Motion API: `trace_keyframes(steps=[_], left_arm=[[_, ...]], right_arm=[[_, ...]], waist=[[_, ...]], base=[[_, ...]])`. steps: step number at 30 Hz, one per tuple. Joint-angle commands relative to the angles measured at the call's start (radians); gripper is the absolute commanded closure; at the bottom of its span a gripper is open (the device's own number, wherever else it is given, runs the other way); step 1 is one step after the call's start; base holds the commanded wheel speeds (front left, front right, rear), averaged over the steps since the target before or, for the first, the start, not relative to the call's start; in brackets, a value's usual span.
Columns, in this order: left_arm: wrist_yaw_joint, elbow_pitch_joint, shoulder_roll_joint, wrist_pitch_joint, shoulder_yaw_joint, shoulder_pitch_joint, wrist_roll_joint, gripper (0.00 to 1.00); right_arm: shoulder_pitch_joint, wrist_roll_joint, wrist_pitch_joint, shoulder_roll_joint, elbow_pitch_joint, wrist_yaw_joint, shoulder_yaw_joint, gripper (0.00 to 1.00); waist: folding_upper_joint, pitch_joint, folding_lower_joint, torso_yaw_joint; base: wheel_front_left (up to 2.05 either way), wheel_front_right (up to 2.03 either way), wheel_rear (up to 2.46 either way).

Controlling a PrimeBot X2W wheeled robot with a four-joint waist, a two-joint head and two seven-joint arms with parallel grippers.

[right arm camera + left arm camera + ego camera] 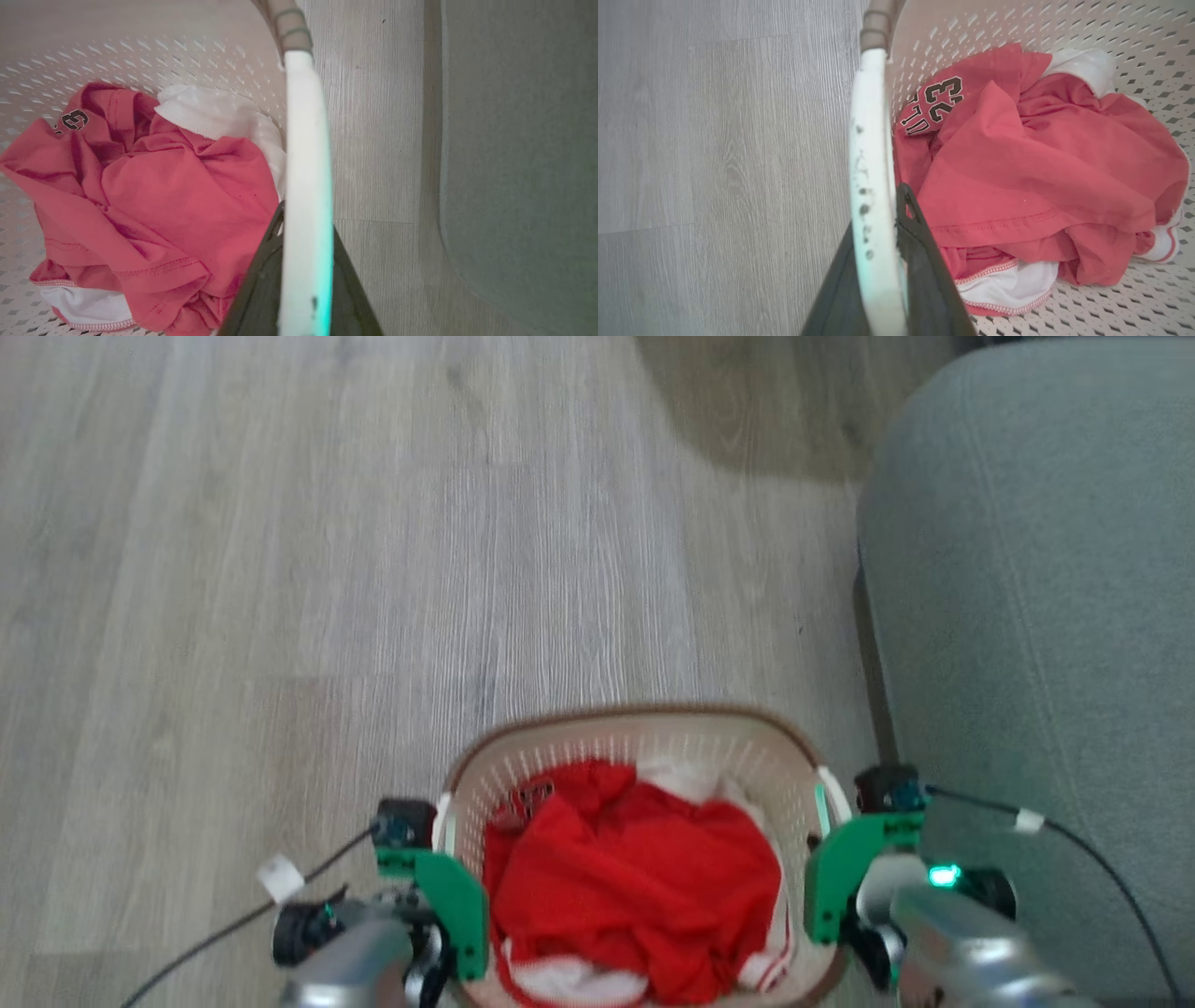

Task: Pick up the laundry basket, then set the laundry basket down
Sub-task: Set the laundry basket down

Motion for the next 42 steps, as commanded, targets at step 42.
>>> trace_keyframes(steps=[42], left_arm=[[0.045,-0.036,0.022,-0.106,0.000,-0.499,-0.002,1.00]], right_arm=[[-0.469,-0.435,-0.073,-0.057,0.002,-0.002,-0.339,1.00]], waist=[[-0.0001,0.715,-0.0002,0.058]], base=[[0.00,0.00,0.00]])
